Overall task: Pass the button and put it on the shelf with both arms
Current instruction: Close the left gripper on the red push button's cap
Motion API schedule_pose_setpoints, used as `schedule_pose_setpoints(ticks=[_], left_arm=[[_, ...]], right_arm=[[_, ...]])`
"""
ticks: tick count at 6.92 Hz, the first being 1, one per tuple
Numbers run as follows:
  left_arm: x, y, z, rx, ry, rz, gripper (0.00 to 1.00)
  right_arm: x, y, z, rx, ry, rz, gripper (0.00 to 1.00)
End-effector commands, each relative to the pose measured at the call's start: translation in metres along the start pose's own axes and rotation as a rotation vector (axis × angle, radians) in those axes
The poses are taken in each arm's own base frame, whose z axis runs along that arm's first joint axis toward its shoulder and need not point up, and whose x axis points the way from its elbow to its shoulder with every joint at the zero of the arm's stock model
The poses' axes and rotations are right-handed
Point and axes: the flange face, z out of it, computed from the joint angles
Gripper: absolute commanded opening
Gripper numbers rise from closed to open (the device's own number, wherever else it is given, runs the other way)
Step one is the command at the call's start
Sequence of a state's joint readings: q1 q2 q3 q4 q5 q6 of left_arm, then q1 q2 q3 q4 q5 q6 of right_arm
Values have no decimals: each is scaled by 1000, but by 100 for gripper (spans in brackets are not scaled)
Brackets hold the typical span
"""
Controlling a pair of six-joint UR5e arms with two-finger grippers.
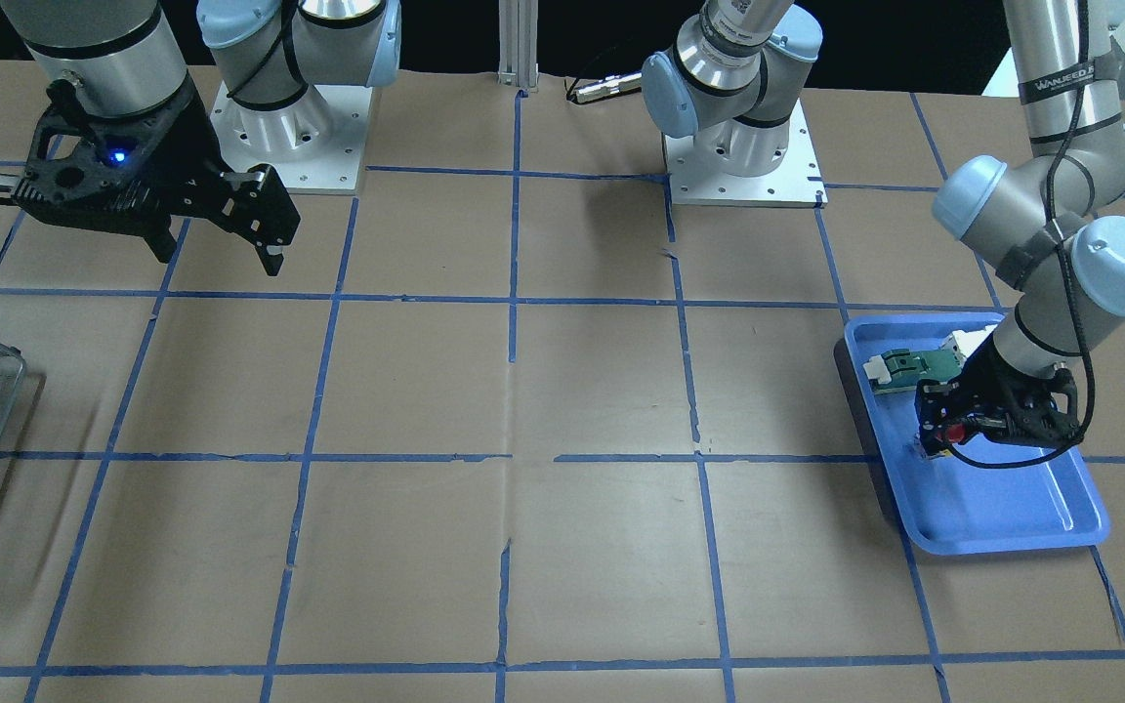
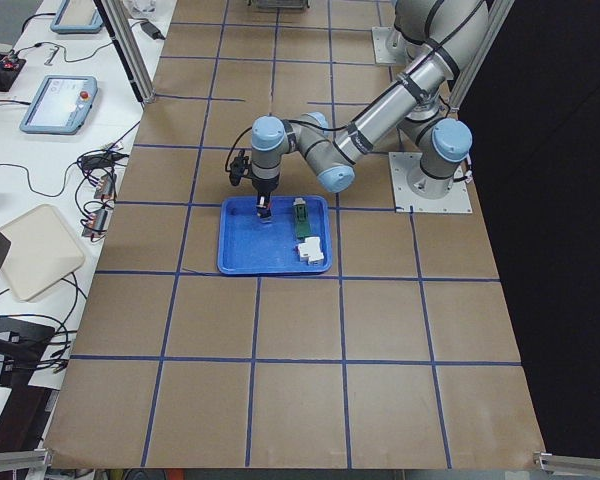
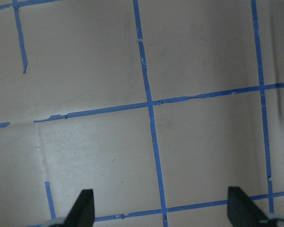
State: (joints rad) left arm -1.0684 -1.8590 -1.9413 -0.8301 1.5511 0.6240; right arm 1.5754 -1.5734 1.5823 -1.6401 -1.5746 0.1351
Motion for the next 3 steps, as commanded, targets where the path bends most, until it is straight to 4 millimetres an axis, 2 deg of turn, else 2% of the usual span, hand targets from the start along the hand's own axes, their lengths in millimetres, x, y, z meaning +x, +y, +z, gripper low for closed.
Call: schedule_pose_setpoints(ticks=[1,2,3], left_arm=[[32,-26,-46,-63,49,51,0],[70,-33,-65,-86,71,60,0],[119,-37,-78,-68,77,119,0]], right_arm=[[0,0,2,-4,1,0,100],[0,0,1,-1,1,0,100],[0,1,0,-1,1,0,100]])
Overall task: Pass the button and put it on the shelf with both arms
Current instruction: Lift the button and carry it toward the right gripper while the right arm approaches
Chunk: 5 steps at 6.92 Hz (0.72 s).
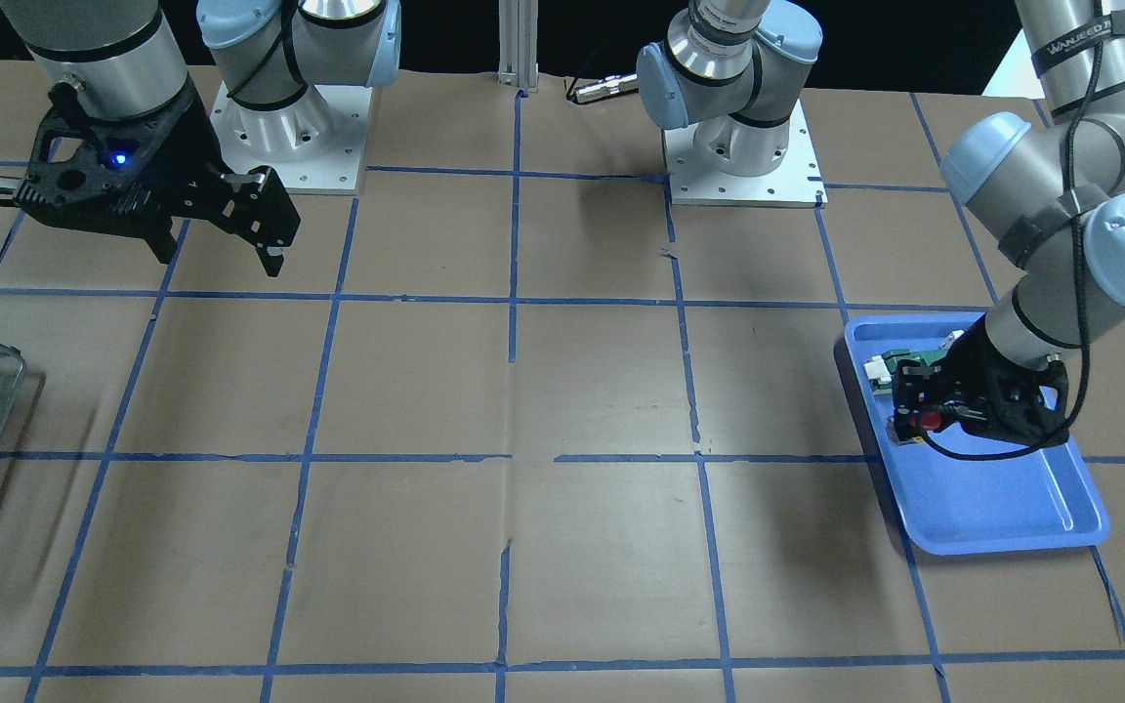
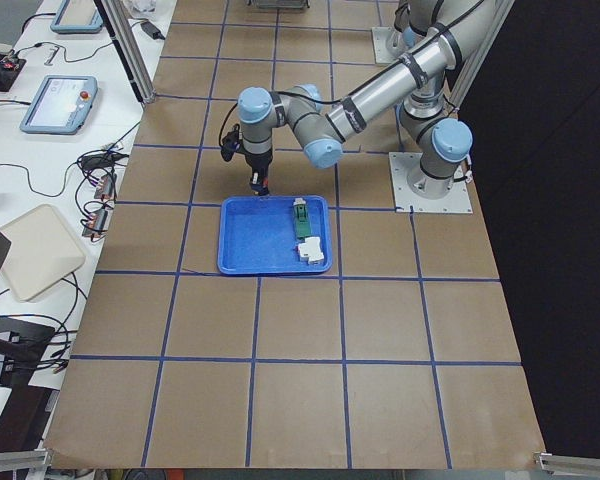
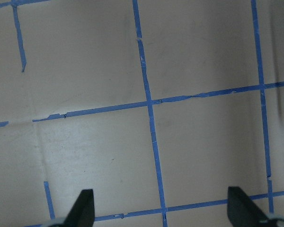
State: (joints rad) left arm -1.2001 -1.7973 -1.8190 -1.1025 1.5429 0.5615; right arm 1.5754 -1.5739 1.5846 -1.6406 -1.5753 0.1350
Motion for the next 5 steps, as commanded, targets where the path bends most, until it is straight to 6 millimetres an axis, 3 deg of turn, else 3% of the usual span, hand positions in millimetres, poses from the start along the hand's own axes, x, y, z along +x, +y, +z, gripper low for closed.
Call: schedule_pose_setpoints(ticks=[1,2,3,4,5], left_arm=[[105,-14,-25,19,20,114,0],[156,-22,-31,67,130,93,0],[206,-28,-28,82,238,47,0],[264,-29,-40,90,321,-25,0],[314,-26,-46,31,445,-263,0]], right_arm=[[0,0,0,1,2,0,100],[-1,0,-3,1,-8,-2,100],[-3,0,-5,-20,-98,12,100],[-4,-4,-8,-25,-219,6,100],[18,-14,-10,0,-219,-113,100]])
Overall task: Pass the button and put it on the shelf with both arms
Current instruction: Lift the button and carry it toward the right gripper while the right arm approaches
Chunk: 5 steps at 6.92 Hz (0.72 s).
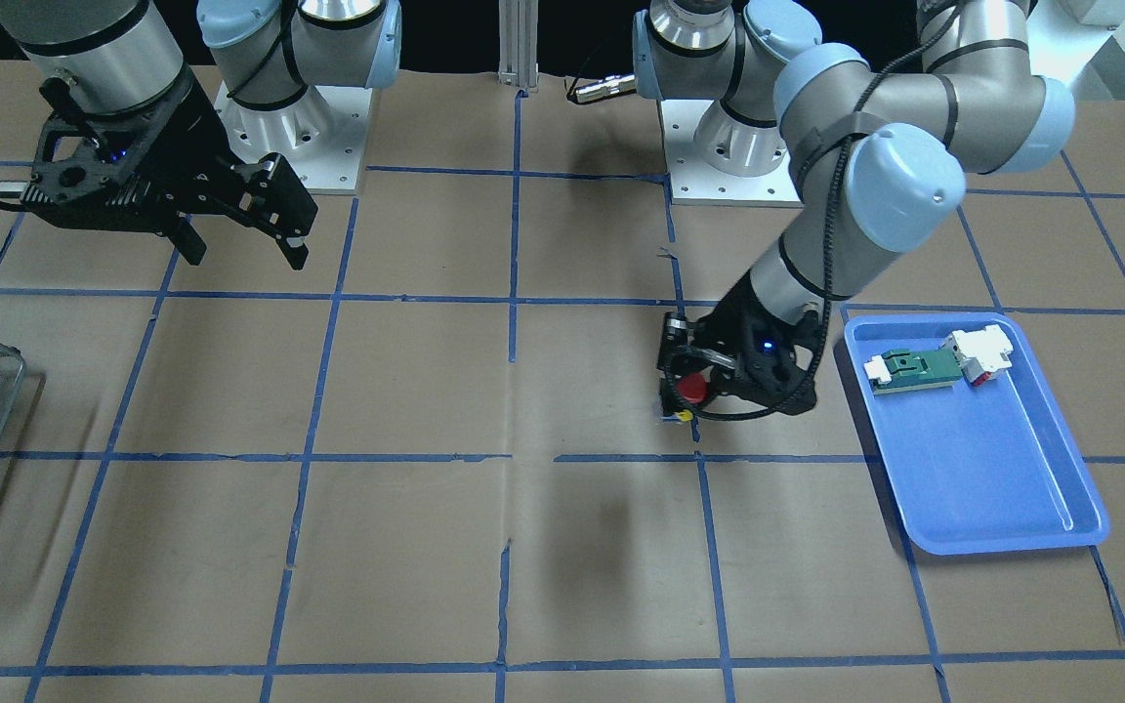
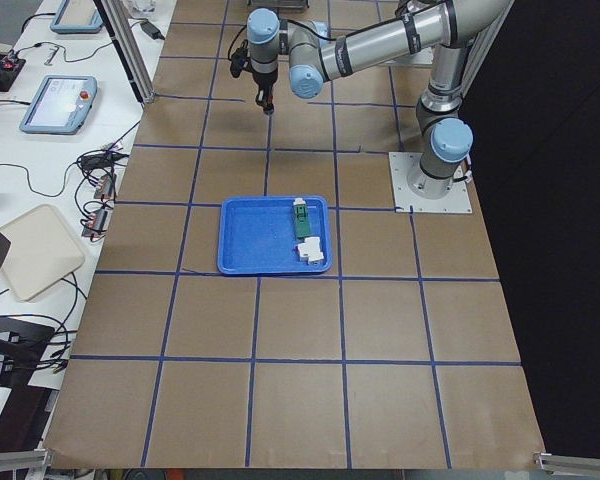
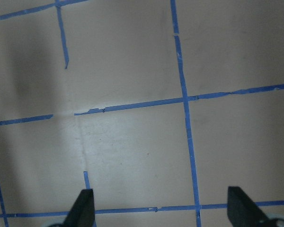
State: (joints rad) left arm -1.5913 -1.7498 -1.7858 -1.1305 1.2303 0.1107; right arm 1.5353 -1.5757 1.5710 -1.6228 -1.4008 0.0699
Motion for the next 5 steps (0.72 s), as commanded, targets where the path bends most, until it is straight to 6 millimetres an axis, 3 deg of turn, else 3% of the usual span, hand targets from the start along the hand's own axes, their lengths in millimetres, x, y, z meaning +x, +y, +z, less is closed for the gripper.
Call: schedule_pose_setpoints(ticks=[1,2,4,5], left_arm=[[98,6,12,-6,224,-407,0],[124,9,10,-47,320,-563,0],[148,13,-3,-208,504,-900,0],[160,14,-5,-259,557,-979,0]], right_arm=[[35,-8,-17,19,-57,-204,100],[48,-10,-24,42,-51,-411,100],[76,-15,-38,97,-74,-690,100],[85,-14,-50,171,-167,-723,100]])
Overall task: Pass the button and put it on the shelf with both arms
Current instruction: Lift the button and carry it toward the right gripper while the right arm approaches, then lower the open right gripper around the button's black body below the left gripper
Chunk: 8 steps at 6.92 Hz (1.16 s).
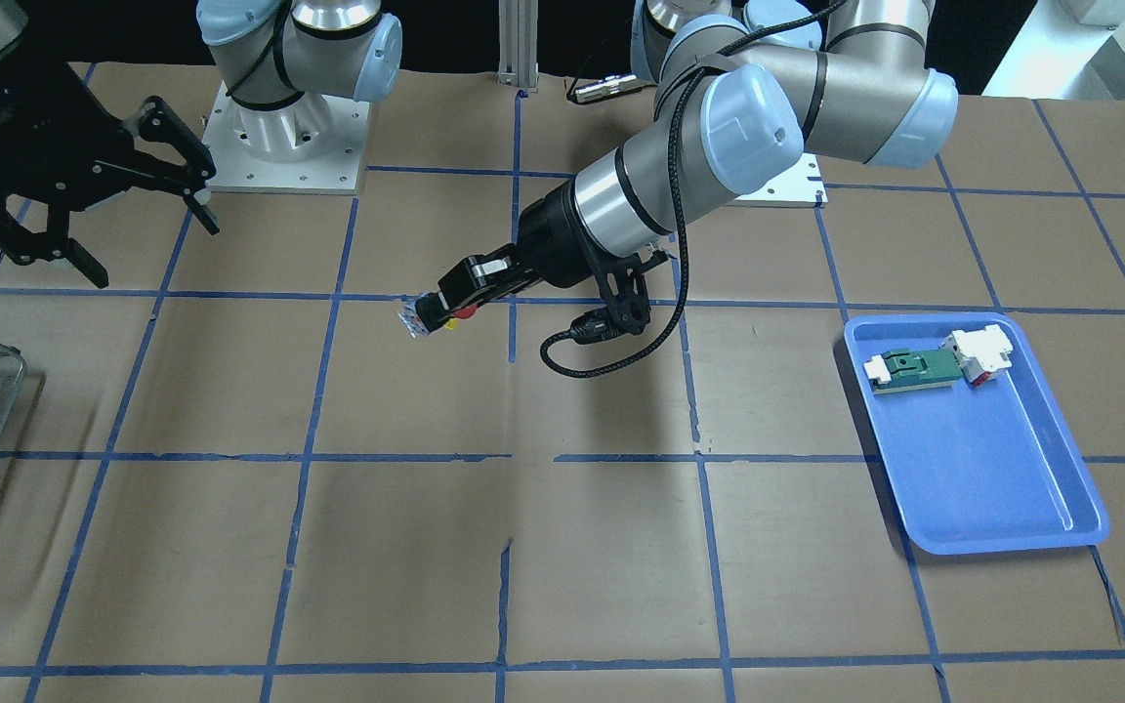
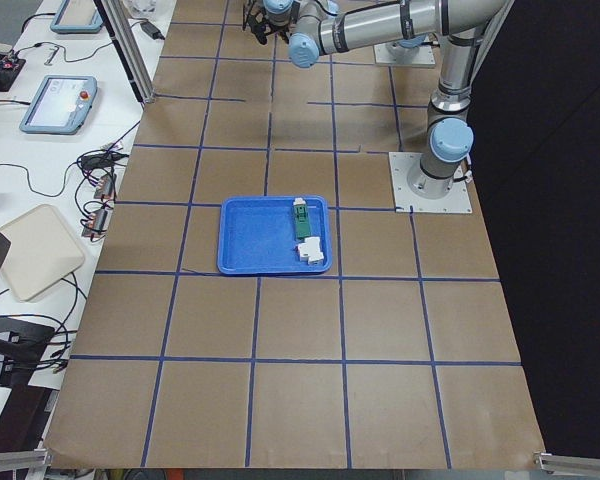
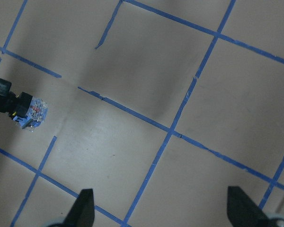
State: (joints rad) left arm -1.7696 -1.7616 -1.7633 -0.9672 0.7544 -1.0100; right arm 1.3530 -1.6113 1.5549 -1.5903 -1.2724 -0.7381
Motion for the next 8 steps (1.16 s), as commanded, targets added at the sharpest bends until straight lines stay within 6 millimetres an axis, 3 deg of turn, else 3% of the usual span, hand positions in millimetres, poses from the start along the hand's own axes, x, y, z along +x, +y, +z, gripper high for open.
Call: schedule_pose_setpoints(ticks=[1,2,4,5,6,8], left_arm=[[19,28,5,-146,121,-110,0],[28,33,4,-164,129,-197,0],[64,37,-12,-169,153,-364,0],[66,51,5,-190,122,-388,0],[67,57,16,-202,99,-428,0],[72,73,6,-207,113,-428,0]], right_arm=[[9,20,-25,123,-119,-178,100],[1,37,-36,113,-146,-289,100],[-39,61,-62,150,-96,-593,100],[-48,68,-63,162,-88,-659,100],[-53,65,-59,211,-105,-753,100],[-52,58,-57,272,-105,-883,100]])
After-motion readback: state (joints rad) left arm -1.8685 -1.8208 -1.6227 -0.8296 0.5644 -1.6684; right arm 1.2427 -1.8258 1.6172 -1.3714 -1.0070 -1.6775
